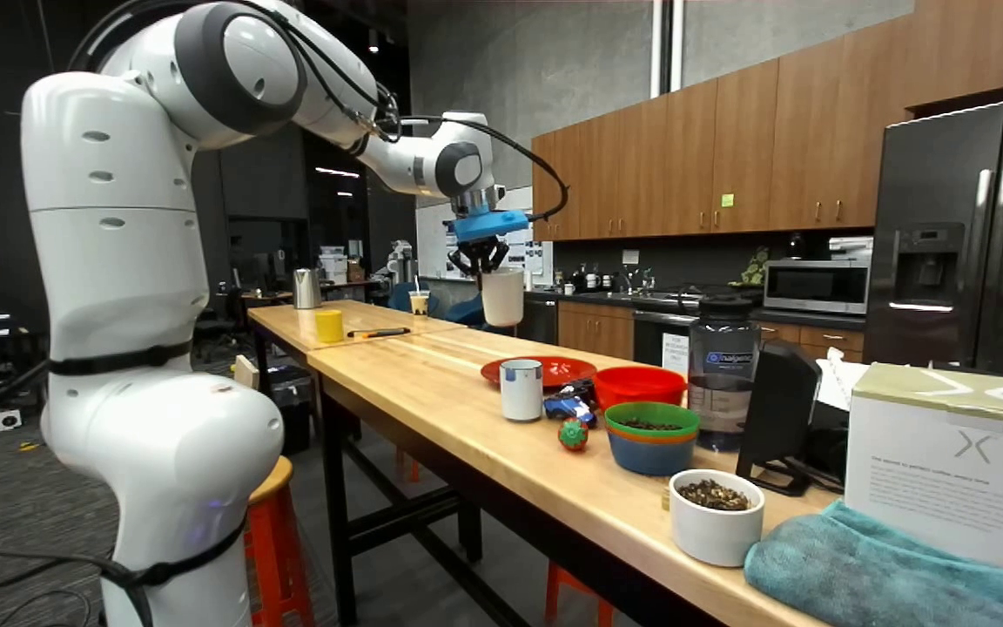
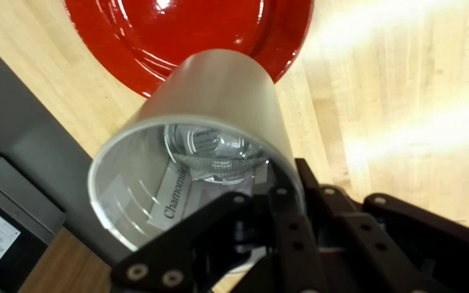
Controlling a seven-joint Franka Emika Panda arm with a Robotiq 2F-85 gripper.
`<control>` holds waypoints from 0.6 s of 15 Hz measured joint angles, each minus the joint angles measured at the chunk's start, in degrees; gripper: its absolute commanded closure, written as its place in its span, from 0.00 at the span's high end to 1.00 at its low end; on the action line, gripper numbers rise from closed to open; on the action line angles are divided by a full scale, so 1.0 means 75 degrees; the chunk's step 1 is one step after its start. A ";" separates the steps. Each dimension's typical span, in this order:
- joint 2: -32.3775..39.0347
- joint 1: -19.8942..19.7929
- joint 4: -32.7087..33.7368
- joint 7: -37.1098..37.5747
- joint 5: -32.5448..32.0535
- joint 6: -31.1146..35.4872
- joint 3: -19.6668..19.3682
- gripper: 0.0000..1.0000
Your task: Remove the cup from the plate
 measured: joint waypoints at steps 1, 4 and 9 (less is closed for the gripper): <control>0.0009 -0.0003 0.0149 -0.0014 0.0136 -0.0377 0.0003 0.02; 0.0044 -0.0011 0.0472 -0.0028 0.0484 -0.1443 0.0005 0.02; 0.0047 -0.0011 0.0560 0.0016 0.1047 -0.2882 0.0061 0.02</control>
